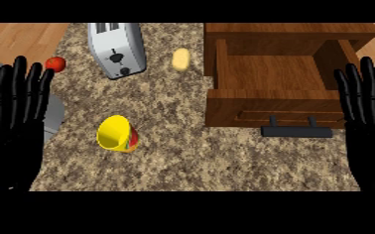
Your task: Pick up the cup, place it into the drawer and close the drawer
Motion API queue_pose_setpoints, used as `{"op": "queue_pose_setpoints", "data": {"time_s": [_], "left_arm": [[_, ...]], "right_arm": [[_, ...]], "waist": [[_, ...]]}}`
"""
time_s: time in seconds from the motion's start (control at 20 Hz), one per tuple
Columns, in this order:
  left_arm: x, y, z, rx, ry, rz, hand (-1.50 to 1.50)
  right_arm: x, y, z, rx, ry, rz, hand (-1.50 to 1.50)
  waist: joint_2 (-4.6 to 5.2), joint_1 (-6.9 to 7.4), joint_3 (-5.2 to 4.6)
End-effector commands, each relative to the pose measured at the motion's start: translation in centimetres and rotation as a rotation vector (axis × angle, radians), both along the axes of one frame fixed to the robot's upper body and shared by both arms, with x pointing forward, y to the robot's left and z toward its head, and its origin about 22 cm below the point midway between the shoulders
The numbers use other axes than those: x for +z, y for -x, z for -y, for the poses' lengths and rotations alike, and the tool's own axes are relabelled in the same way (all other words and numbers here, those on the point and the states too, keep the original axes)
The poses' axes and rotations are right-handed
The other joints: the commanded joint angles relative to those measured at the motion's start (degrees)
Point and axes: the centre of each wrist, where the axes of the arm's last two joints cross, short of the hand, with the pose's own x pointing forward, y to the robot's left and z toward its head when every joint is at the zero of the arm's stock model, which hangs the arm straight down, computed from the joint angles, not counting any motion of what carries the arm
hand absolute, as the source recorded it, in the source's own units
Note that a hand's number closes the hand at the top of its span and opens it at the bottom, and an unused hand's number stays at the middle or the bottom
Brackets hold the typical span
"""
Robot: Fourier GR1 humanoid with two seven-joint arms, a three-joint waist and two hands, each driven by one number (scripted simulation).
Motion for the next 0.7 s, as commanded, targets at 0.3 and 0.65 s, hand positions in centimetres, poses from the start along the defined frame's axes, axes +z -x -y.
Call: {"op": "queue_pose_setpoints", "data": {"time_s": [0.3,0.65], "left_arm": [[-2.5,0.3,1.0,-0.458,0.143,-0.147,-1.50],[-2.2,-2.2,-0.7,-0.485,0.165,-0.173,-1.50]], "right_arm": [[-1.2,-0.3,-0.5,0.153,-0.046,-0.117,-1.50],[0.7,-2.6,-1.7,0.140,-0.064,-0.136,-1.50]], "waist": [[0.85,-1.24,-1.16],[0.70,-1.23,-1.13]]}}
